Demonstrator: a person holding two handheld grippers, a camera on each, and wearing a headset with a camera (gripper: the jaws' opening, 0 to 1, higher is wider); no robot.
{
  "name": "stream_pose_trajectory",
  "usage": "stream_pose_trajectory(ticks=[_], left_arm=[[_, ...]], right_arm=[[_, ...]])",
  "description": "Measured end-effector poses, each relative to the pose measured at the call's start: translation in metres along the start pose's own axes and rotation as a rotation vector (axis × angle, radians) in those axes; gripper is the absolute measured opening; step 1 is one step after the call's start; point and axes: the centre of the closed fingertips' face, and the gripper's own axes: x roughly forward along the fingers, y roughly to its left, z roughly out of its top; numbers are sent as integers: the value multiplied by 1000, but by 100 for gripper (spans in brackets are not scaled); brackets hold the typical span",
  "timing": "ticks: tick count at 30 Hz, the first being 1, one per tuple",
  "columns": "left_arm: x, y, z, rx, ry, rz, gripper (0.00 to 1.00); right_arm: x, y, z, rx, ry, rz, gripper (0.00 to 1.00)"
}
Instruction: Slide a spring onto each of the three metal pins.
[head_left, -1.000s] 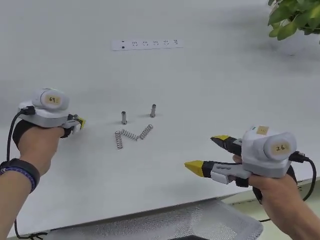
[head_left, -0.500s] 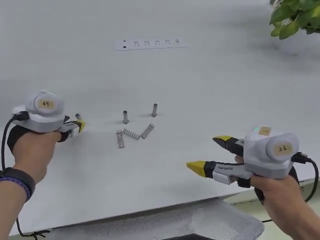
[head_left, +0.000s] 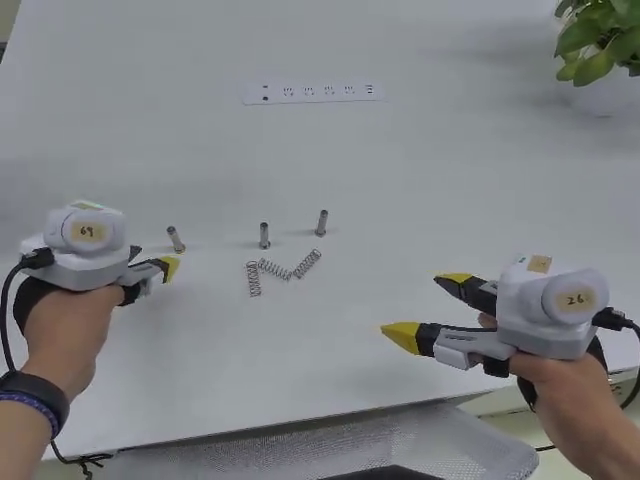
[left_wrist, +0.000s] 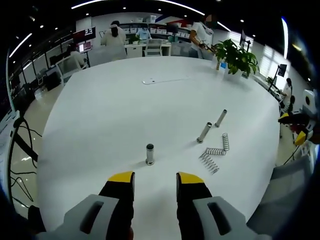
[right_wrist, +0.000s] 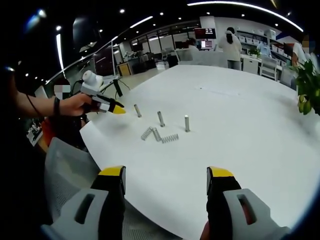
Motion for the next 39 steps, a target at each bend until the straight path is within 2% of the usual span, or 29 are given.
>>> stream_pose_trajectory(ticks=[15, 25, 31, 39], left_arm=[[-24, -3, -21, -10, 14, 9, 31], [-49, -11, -24, -13, -21, -4, 37], [-52, -17, -33, -31, -18, -12, 39], [-52, -27, -32, -10, -18, -32, 40]], right_arm=[[-6, 6, -5, -6, -3, 2, 65], [-9, 9, -11, -3, 1, 0, 65], [-8, 14, -10, -5, -4, 6, 65], [-7, 16, -8, -7, -12, 9, 65]])
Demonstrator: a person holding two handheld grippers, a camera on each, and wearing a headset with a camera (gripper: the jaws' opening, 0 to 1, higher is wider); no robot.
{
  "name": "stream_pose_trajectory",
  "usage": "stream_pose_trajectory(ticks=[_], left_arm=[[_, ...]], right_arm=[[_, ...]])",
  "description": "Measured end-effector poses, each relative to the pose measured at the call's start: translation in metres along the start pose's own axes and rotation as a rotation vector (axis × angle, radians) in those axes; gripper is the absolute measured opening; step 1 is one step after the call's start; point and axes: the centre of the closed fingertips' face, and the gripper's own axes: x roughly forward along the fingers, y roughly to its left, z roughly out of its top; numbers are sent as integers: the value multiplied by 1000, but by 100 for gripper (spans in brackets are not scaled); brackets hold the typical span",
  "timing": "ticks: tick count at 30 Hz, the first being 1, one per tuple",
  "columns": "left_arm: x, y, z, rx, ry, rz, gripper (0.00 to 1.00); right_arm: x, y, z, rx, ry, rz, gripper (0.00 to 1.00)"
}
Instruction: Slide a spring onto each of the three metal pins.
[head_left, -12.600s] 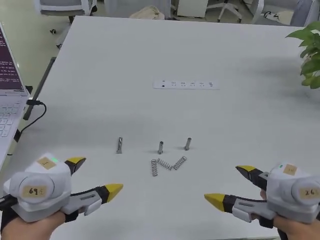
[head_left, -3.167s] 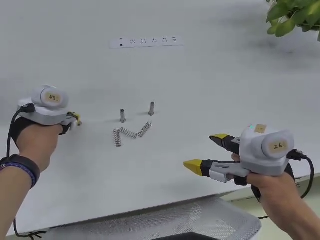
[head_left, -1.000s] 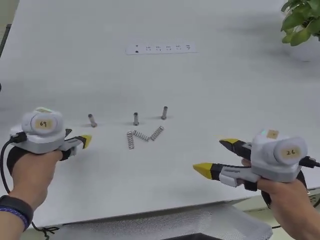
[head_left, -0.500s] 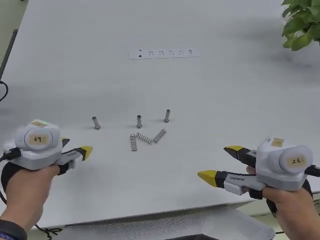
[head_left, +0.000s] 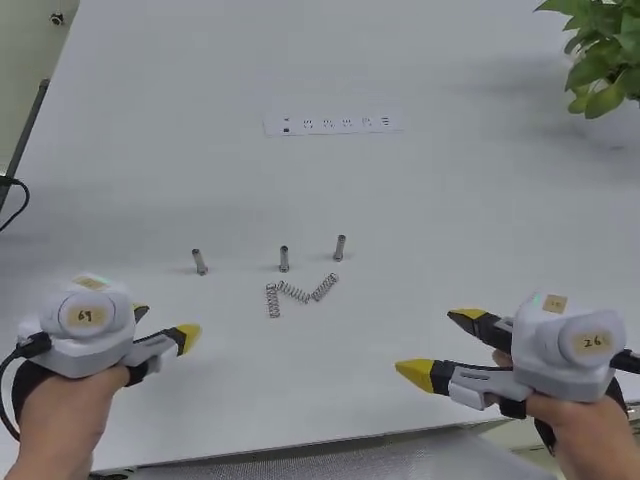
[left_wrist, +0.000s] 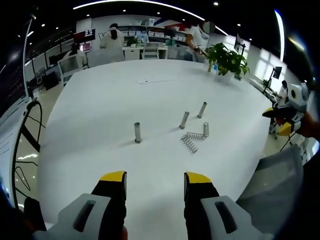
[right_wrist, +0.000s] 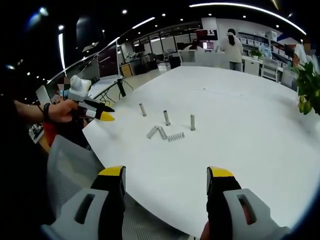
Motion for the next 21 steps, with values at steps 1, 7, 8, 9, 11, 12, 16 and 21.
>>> stream_pose_trajectory(ticks=[1, 7, 8, 9, 11, 12, 16, 21], left_arm=[[0, -1, 0, -1, -1, -3, 40], [4, -13, 3, 11, -1, -26, 41], [5, -13, 3, 15, 1, -30, 41], [6, -13, 3, 16, 2, -31, 41], [8, -15, 3, 19, 3, -38, 41], [8, -16, 3, 20, 3, -40, 40], [10, -17, 4, 23, 2, -45, 40], [13, -21, 5, 34, 3, -53, 40]], right_arm=[[0, 0, 0, 0, 0, -1, 65], [-2, -2, 1, -1, 0, -5, 65], [-3, -1, 1, 0, -1, -6, 65], [-3, -1, 1, 0, -1, -6, 65], [-3, -1, 0, 1, 0, -7, 65], [-3, -1, 0, 1, 0, -7, 65], [-2, -1, -1, 3, 1, -8, 65], [-2, -1, -1, 4, 1, -8, 65]])
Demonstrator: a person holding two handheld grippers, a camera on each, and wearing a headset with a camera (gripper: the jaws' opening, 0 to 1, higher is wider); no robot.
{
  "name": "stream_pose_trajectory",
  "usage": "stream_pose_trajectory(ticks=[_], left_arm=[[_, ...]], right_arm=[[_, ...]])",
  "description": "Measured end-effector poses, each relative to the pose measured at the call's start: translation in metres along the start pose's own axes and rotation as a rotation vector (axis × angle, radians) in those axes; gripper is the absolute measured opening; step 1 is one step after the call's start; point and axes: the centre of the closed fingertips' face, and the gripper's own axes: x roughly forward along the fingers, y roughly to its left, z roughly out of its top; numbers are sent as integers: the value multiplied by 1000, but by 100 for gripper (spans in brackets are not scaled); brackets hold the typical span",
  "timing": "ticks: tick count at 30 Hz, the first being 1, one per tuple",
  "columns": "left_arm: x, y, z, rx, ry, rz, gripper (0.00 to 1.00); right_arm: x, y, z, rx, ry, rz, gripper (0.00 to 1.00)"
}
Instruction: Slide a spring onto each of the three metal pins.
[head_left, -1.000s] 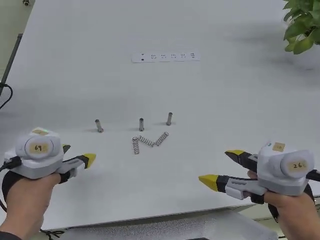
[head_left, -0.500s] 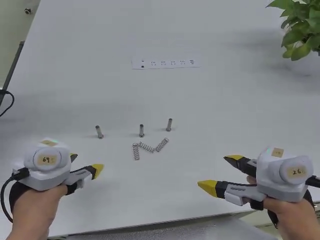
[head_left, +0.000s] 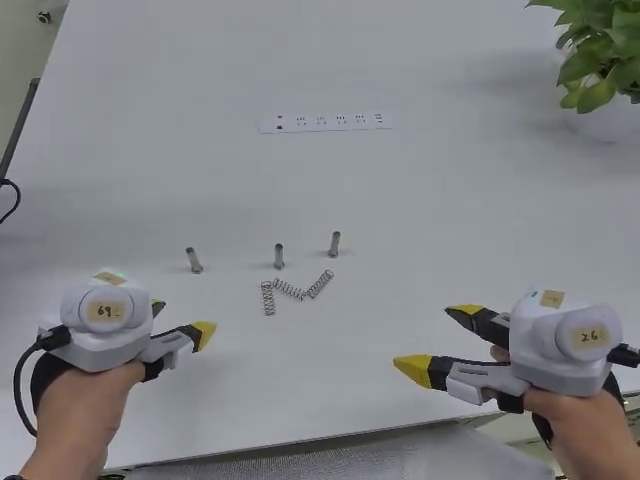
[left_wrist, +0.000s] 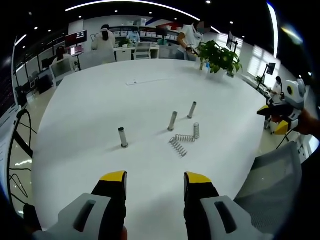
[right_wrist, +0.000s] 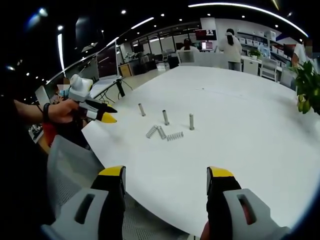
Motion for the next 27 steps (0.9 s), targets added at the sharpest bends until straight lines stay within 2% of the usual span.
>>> stream_pose_trajectory(ticks=[9, 19, 27], left_arm=[[9, -10, 2, 13, 7, -27, 40], [17, -16, 7, 26, 12, -47, 39], [29, -28, 11, 29, 18, -73, 39]], right_arm=[[1, 1, 0, 4, -3, -3, 64], [3, 2, 1, 0, 0, 0, 65], [7, 5, 2, -2, 5, 10, 65]])
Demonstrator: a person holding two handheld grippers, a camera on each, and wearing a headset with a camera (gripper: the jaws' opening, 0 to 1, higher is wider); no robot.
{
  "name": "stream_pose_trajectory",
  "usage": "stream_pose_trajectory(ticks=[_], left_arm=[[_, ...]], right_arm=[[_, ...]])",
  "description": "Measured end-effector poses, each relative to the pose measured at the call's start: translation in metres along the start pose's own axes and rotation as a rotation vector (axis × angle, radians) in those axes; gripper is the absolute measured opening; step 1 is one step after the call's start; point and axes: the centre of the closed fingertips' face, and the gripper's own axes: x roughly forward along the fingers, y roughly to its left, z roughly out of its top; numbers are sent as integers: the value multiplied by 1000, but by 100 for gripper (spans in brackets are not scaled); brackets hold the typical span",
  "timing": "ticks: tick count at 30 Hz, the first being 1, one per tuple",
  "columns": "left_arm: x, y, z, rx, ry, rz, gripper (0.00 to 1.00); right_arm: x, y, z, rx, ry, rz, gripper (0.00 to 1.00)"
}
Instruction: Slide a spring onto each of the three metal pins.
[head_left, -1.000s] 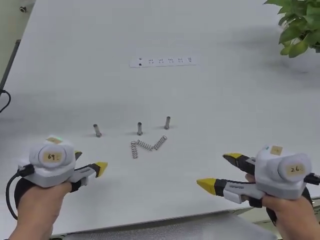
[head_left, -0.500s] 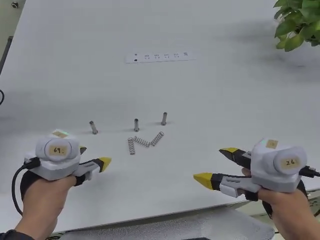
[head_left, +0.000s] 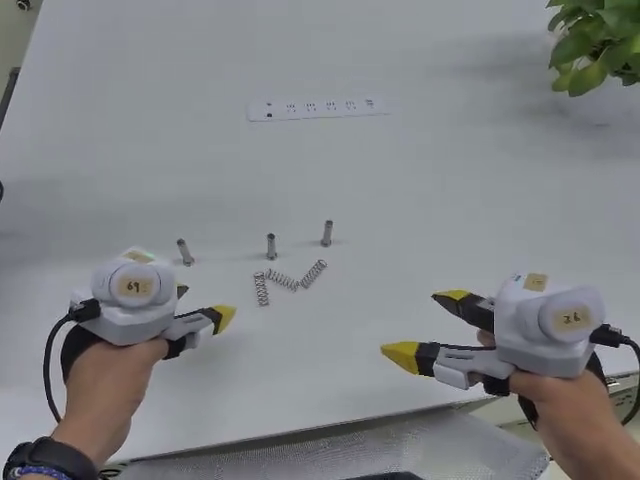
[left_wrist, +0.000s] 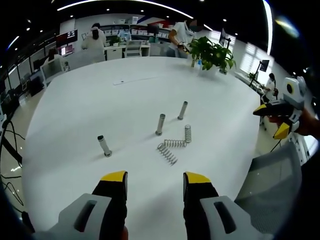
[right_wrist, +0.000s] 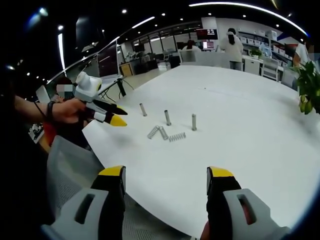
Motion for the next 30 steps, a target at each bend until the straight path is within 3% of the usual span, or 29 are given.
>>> stream_pose_trajectory(ticks=[6, 17, 30], left_arm=[[16, -5, 2, 6, 10, -21, 38], [27, -16, 5, 31, 29, -54, 37], [45, -15, 5, 58, 58, -81, 36]], right_arm=[[1, -1, 2, -2, 0, 2, 65], [1, -2, 3, -4, 2, 1, 65], [0, -2, 3, -2, 7, 1, 64]])
